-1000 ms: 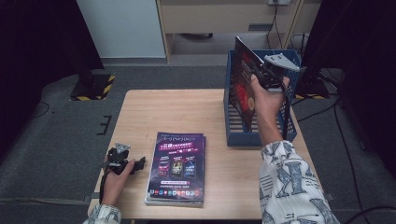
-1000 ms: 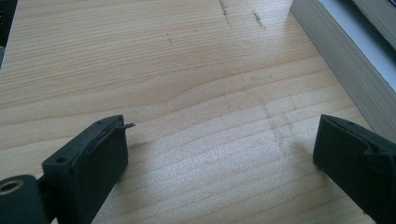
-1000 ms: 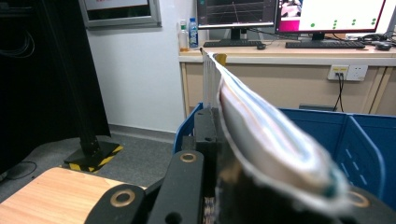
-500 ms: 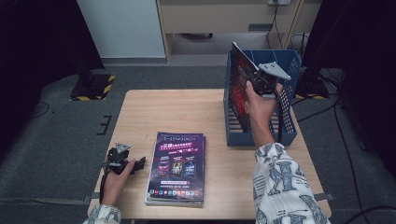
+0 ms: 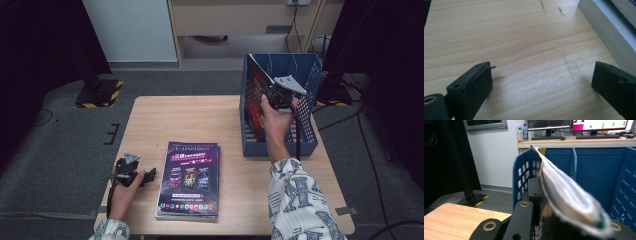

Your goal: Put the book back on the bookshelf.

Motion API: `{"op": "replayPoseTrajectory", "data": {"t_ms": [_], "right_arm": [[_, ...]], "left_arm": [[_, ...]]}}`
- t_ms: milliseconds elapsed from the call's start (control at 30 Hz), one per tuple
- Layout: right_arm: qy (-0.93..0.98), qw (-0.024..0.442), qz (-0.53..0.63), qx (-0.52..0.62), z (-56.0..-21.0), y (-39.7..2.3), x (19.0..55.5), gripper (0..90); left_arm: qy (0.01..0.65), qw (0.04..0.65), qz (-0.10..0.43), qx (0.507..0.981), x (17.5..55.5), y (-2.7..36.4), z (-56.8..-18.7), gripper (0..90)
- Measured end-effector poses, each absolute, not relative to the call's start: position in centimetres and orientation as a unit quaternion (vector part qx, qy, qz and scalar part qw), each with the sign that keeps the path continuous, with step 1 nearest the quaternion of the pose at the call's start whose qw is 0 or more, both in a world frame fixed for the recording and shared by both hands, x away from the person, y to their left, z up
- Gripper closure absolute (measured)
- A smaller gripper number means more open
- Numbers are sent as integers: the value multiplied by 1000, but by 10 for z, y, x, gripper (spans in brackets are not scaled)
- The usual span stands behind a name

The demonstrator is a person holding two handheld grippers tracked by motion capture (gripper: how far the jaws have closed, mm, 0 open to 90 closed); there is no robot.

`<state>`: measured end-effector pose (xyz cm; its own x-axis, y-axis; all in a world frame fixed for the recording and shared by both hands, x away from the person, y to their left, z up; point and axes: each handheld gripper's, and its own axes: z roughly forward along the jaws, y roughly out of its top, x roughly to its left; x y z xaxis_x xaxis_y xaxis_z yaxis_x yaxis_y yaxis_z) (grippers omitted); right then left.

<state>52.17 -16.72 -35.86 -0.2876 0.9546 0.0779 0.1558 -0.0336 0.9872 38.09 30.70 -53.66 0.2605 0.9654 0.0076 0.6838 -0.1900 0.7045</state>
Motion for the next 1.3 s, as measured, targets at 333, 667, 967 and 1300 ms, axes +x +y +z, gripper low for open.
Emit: {"op": "replayPoseTrajectory", "data": {"t_ms": [333,667,967,1300], "right_arm": [[601,364,543,460,-366,-168,512,863],[607,353,544,459,-369,-169,509,842],[617,347,542,453,-370,-164,509,847],[616,355,538,453,-367,-157,508,870]], "left_arm": [[560,301,234,736,381,306,-537,24],[559,301,234,736,381,306,-537,24],[559,301,234,736,381,306,-537,24],[558,301,234,737,381,306,-537,24]]}}
